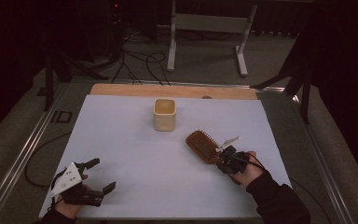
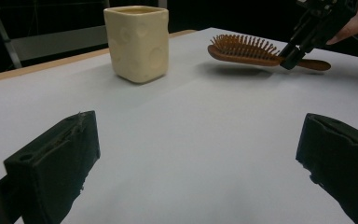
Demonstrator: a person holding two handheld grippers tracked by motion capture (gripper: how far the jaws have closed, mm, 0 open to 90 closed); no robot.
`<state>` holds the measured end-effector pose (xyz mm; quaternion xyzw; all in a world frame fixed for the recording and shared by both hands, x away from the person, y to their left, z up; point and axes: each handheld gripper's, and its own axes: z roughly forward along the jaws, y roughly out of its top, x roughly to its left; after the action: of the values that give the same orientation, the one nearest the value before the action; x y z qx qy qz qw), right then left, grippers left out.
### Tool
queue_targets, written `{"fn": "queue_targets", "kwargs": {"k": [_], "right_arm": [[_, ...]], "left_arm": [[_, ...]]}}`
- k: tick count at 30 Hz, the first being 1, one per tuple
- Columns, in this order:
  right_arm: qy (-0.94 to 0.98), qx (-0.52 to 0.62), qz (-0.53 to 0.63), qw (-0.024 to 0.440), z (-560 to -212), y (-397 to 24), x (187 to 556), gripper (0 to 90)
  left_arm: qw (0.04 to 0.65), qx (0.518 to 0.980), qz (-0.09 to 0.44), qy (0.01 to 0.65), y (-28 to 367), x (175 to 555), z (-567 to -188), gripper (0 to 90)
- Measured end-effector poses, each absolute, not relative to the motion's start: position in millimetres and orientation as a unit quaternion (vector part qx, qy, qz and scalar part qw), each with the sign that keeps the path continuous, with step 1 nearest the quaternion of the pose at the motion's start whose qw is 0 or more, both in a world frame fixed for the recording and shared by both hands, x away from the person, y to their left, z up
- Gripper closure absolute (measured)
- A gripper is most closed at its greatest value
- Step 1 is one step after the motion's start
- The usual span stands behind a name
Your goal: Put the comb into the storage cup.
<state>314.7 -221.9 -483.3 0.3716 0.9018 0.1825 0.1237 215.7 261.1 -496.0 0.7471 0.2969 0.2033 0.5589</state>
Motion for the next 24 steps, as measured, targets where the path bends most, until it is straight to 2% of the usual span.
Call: {"fn": "queue_targets", "kwargs": {"k": [24], "right_arm": [[0.884,0.338,0.276,0.167,-471.1,-203.6,298.9,73.6]], "left_arm": [[0.558,0.748,0.201,0.298,260.6,216.2,-495.9,0.0]]}}
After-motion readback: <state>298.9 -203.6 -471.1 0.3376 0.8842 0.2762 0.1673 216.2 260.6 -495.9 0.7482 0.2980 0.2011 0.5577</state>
